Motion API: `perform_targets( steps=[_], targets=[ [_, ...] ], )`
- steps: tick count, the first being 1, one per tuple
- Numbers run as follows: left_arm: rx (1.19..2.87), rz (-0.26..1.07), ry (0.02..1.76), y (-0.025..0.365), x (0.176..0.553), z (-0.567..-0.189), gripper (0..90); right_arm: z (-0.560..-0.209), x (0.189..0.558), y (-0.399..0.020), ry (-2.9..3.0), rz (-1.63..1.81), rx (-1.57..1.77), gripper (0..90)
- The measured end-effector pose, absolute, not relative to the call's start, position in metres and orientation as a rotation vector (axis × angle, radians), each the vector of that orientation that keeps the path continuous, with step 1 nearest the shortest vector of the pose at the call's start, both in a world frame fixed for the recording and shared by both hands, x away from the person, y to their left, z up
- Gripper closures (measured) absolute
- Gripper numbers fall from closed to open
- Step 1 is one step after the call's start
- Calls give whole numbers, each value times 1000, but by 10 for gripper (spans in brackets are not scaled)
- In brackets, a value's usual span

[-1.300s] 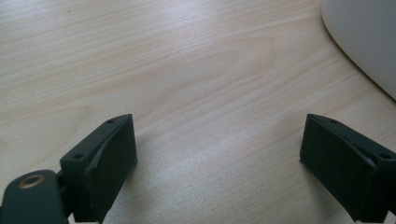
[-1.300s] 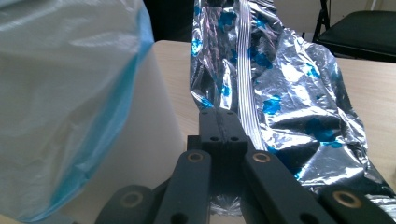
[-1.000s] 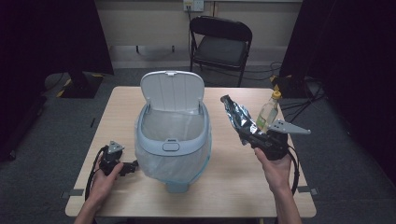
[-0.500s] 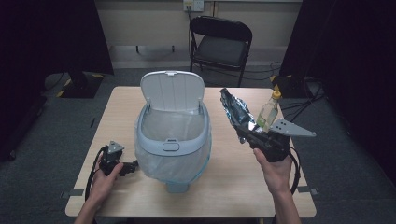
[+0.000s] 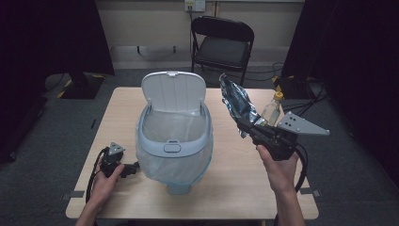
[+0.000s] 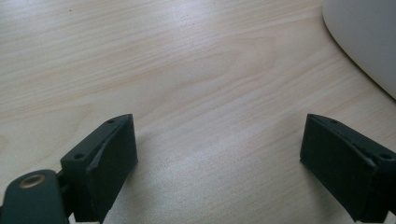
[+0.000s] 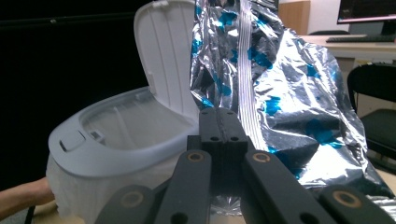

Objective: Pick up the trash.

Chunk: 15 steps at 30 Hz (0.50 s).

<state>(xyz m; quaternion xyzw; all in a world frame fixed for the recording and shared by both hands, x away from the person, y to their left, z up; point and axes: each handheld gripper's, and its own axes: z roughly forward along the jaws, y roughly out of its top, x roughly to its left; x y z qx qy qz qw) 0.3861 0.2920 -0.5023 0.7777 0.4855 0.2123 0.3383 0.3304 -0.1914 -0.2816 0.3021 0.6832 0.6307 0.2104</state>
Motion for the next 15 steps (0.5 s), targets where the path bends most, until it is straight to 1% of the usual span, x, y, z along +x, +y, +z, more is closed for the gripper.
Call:
perform_targets(
  steps=[3,7,15],
  targets=[
    [2029,553,1263,292,386,-502,105,-276,331,-187,1893,1769,816,900],
    [2029,553,1263,292,386,-502,104,-257,331,-175,1888,1799,733,900],
    [2029,554,1263,292,386,-502,104,-233,328,-152,1887,1854,619,900]
  ],
)
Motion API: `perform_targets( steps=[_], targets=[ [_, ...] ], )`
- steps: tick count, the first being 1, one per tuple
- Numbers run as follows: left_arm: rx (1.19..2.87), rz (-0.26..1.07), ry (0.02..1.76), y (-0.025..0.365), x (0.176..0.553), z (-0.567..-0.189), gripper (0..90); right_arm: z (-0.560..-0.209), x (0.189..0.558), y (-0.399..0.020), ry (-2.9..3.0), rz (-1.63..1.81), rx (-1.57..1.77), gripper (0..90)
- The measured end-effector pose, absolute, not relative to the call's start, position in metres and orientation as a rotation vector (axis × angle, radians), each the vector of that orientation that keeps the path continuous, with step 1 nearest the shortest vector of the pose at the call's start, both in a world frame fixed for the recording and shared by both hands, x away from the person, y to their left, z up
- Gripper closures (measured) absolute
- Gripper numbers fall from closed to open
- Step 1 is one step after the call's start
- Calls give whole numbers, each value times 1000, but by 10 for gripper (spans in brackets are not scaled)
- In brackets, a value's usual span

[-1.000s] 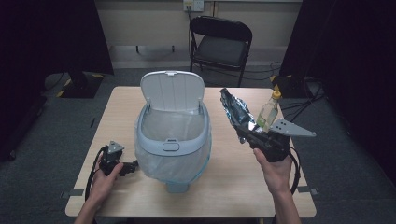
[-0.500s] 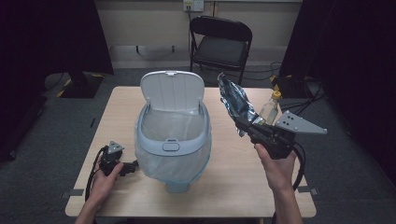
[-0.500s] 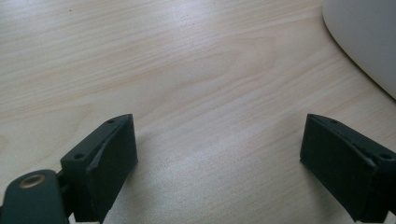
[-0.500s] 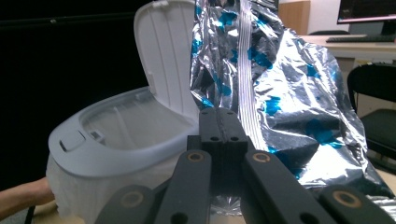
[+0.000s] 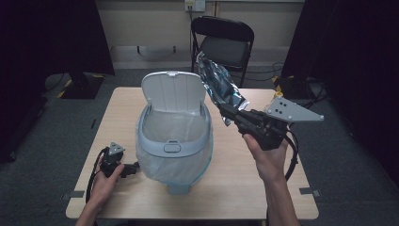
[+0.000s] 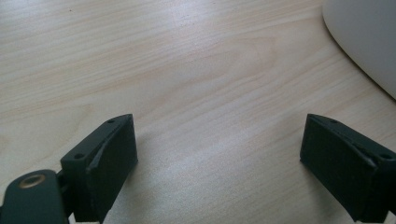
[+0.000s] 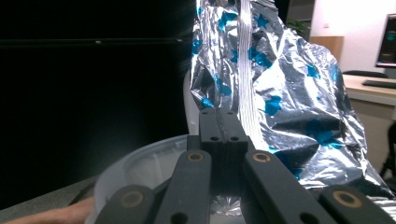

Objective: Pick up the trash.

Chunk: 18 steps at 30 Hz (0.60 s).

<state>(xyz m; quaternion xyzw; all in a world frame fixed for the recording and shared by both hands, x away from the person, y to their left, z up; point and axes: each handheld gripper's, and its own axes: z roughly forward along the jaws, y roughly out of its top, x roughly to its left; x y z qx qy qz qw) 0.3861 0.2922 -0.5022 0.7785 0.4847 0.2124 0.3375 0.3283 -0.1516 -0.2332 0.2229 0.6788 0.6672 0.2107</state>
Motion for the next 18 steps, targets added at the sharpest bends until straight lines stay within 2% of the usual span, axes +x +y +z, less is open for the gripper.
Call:
perform_targets(
  steps=[18],
  targets=[
    [2029,553,1263,292,386,-502,105,-228,337,-96,1999,1942,470,900]
  ],
)
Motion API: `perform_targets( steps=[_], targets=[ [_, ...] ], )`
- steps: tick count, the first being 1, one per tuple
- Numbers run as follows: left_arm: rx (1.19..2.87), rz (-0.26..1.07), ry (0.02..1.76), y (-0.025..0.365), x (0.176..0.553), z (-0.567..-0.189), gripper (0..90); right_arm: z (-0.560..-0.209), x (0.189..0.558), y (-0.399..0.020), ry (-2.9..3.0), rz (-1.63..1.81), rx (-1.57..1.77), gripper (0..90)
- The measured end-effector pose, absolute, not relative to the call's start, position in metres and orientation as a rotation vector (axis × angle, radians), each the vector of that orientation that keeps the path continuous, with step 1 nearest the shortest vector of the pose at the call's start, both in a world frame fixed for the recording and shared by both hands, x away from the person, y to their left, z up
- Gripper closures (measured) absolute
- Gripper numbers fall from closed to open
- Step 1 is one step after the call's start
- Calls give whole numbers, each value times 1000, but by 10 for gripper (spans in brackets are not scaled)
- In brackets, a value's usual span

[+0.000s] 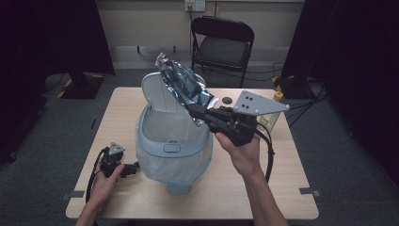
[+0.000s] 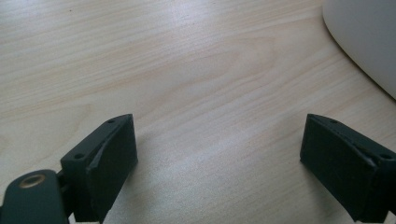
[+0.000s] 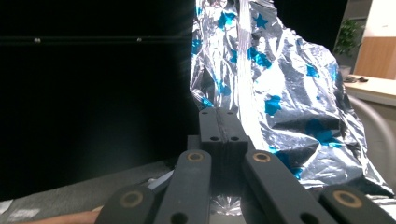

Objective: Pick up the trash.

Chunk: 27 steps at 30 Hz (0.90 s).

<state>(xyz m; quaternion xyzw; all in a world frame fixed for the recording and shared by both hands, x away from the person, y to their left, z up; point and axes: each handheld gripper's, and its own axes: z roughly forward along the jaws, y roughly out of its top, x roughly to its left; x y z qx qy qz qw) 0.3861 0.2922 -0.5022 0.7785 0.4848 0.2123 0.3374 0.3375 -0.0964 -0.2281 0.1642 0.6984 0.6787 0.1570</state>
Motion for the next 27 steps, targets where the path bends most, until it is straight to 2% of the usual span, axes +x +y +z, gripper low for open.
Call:
perform_targets(
  steps=[12,19,27],
  targets=[
    [2027,553,1264,292,386,-502,104,-252,363,-70,2153,1887,487,878],
    [2029,553,1263,292,386,-502,104,-259,372,-67,2185,1857,541,745],
    [2029,553,1263,292,386,-502,104,-260,375,-72,2177,1855,581,704]
  ],
)
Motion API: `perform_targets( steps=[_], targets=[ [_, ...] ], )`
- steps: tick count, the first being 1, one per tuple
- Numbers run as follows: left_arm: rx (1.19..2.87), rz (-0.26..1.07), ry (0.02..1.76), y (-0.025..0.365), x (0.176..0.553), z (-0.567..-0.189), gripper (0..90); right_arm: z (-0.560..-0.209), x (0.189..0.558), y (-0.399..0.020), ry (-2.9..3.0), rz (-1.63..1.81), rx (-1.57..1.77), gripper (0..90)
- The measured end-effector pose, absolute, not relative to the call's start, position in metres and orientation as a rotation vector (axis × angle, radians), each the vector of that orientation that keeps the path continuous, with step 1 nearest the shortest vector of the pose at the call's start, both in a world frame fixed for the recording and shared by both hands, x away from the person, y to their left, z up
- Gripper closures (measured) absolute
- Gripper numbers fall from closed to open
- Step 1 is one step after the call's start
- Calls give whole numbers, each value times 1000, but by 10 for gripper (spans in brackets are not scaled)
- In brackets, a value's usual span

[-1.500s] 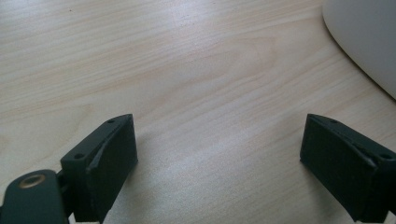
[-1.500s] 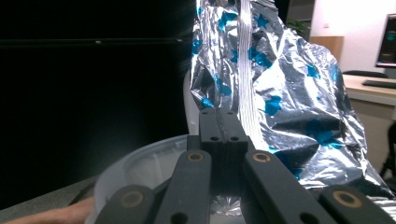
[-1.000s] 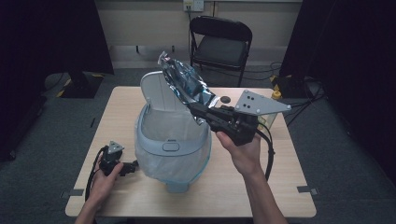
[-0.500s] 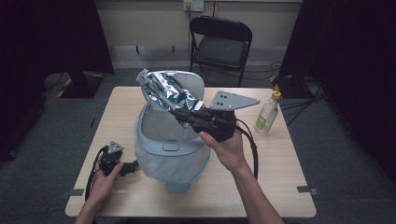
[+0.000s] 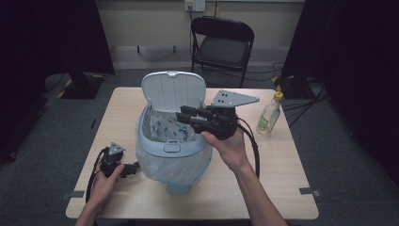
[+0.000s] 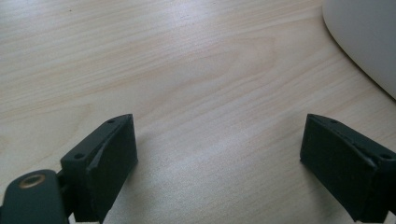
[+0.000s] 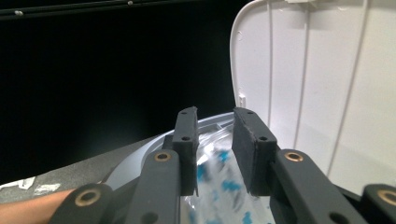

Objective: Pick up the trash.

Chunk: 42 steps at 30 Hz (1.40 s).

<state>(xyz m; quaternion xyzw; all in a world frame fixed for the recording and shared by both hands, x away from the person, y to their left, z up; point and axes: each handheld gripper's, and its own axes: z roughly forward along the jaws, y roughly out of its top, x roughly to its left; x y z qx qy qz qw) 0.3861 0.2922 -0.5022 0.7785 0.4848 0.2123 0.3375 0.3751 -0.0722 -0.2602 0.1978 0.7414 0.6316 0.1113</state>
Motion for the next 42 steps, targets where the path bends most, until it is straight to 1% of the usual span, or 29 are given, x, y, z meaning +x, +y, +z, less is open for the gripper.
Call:
perform_targets(
  steps=[10,14,21,26,28,34,42],
  targets=[
    [2029,553,1263,292,386,-502,104,-265,379,-83,2164,1852,633,676],
    [2029,553,1263,292,386,-502,104,-266,379,-93,2136,1846,668,649],
    [2029,553,1263,292,386,-502,104,-265,380,-124,2055,1801,760,623],
    [2026,552,1264,292,386,-502,104,-272,384,-147,2009,1770,849,580],
    [2029,552,1263,292,386,-502,104,-275,386,-154,1993,1750,881,549],
    [2029,552,1263,292,386,-502,104,-296,391,-165,1984,1620,960,495],
    [2027,552,1264,292,386,-502,104,-341,408,-194,1968,1518,1148,421]
  ],
)
